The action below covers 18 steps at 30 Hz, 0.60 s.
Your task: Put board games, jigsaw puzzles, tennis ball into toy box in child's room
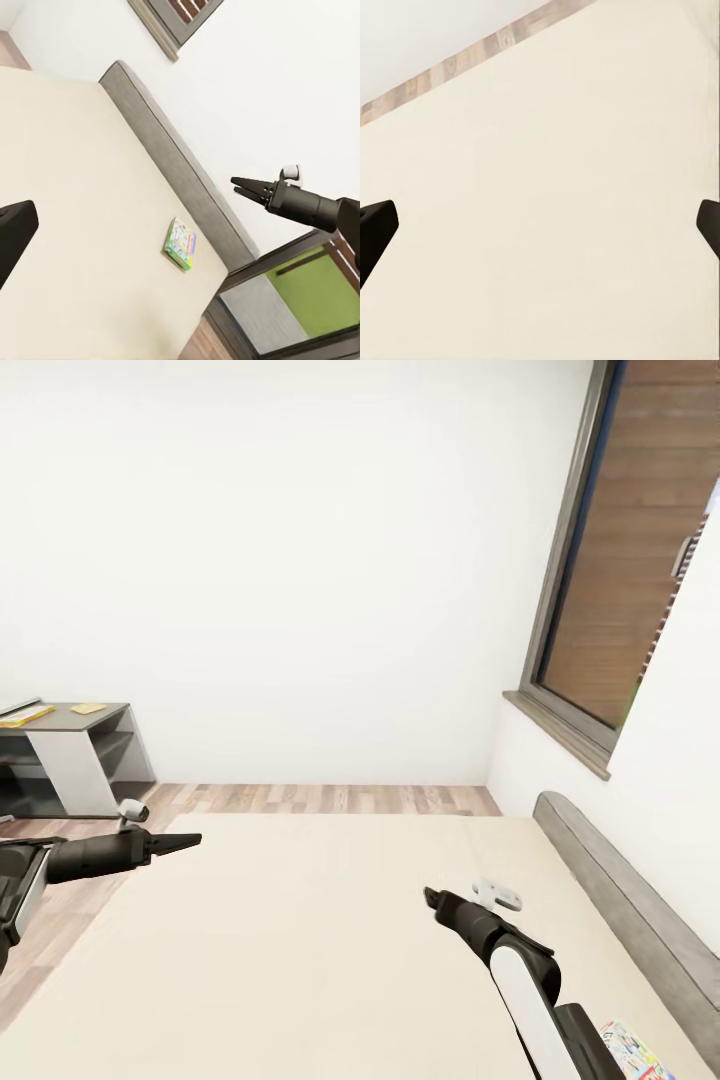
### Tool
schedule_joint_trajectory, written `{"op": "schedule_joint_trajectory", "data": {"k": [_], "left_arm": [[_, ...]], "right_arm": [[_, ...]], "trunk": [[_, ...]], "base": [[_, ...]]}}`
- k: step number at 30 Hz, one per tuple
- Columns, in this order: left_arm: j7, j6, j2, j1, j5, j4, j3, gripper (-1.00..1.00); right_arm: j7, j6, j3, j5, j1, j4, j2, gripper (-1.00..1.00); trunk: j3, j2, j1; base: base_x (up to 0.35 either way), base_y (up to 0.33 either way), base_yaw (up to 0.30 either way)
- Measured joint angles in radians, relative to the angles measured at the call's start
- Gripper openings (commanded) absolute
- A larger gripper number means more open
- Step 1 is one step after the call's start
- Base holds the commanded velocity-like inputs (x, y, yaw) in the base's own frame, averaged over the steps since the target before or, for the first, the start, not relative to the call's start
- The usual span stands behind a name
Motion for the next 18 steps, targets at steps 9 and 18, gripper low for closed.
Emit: {"op": "schedule_joint_trajectory", "data": {"k": [9,18], "left_arm": [[0.000,0.000,0.000,0.000,0.000,0.000,0.000,1.00],[0.000,0.000,0.001,0.000,0.000,0.000,0.000,1.00]], "right_arm": [[0.000,0.000,0.000,0.000,0.000,0.000,0.000,1.00],[0.000,0.000,0.000,0.000,0.000,0.000,0.000,1.00]], "trunk": [[0.000,0.000,0.000],[0.000,0.000,0.000]], "base": [[0.000,-0.294,0.000],[0.000,-0.294,0.000]]}}
